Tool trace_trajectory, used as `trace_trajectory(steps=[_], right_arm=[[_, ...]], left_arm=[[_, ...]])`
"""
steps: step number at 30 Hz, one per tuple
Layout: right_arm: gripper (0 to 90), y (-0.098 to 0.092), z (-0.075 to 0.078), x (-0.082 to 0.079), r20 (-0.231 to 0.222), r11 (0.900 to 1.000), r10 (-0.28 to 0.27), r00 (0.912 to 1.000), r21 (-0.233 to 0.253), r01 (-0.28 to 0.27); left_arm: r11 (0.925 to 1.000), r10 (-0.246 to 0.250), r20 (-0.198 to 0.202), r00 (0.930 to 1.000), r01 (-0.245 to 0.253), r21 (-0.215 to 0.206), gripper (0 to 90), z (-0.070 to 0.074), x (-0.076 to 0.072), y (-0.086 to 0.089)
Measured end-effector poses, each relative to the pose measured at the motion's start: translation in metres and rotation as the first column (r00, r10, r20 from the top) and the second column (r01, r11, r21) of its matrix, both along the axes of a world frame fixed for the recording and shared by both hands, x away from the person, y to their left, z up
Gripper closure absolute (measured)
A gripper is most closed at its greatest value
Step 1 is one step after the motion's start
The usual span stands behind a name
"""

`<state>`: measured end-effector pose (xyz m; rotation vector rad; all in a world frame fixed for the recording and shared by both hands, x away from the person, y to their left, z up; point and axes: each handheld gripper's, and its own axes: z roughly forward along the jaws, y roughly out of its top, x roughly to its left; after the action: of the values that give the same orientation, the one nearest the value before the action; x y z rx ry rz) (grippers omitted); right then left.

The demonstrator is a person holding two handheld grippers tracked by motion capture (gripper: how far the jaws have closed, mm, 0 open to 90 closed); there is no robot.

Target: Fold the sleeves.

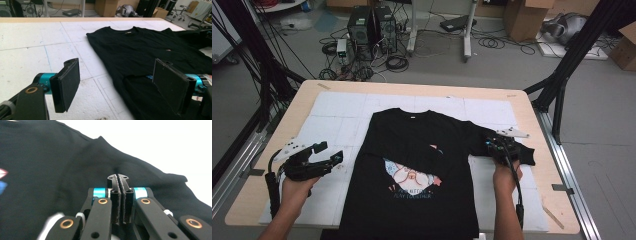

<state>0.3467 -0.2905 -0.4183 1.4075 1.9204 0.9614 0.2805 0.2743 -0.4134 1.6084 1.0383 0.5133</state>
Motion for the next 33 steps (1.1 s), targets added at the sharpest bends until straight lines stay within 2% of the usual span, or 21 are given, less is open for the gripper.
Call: trace_trajectory(steps=[4, 10, 15, 19, 20, 21, 22, 26, 29, 33], right_arm=[[88.5, 0.022, 0.007, -0.002, 0.026, 0.997, 0.071, 0.9971, 0.002, -0.071], [88.5, 0.06, 0.01, -0.003, 0.035, 0.985, 0.174, 0.9842, 0.0, -0.174], [88.5, 0.089, 0.007, -0.002, 0.013, 0.967, 0.253, 0.9675, -0.017, -0.252], [87.5, 0.105, 0.0, 0.0, -0.034, 0.947, 0.32, 0.9467, -0.024, -0.321], [84.2, 0.107, -0.001, 0.0, -0.042, 0.945, 0.326, 0.9445, -0.023, -0.327], [71.3, 0.107, -0.002, 0.001, -0.049, 0.944, 0.328, 0.9434, -0.018, -0.329], [63.3, 0.105, -0.001, 0.001, -0.051, 0.95, 0.312, 0.9486, -0.004, -0.313], [57.0, 0.082, 0.01, -0.006, -0.006, 0.962, 0.273, 0.962, 0.017, -0.273], [54.7, 0.052, 0.018, -0.016, 0.033, 0.981, 0.193, 0.9805, 0.004, -0.194], [51.4, 0.017, 0.014, -0.025, 0.027, 0.996, 0.082, 0.9962, 0.027, -0.083]], left_arm=[[1.0, 0.003, 0.001, 1.0, -0.003, -0.007, 22.6, -0.001, 0.001, -0.001], [1.0, 0.002, 0.002, 1.0, -0.002, -0.005, 22.6, 0.0, 0.001, 0.0], [1.0, 0.002, 0.001, 1.0, -0.002, -0.006, 22.6, 0.0, 0.001, 0.0], [1.0, 0.003, 0.002, 1.0, -0.003, -0.008, 22.6, 0.0, 0.001, 0.001], [0.9999, 0.005, 0.002, 1.0, -0.005, -0.01, 22.6, 0.0, 0.0, 0.001], [0.9999, 0.006, 0.003, 1.0, -0.006, -0.01, 22.6, 0.0, 0.0, 0.001], [0.9999, 0.006, 0.004, 1.0, -0.006, -0.01, 22.6, 0.0, 0.0, 0.001], [1.0, 0.001, 0.004, 1.0, -0.001, -0.006, 22.6, 0.0, -0.001, 0.001], [1.0, -0.003, 0.007, 1.0, 0.003, -0.007, 22.6, 0.001, -0.001, 0.001], [0.9999, 0.0, 0.011, 0.9999, 0.0, -0.013, 22.6, 0.001, -0.002, 0.001]])
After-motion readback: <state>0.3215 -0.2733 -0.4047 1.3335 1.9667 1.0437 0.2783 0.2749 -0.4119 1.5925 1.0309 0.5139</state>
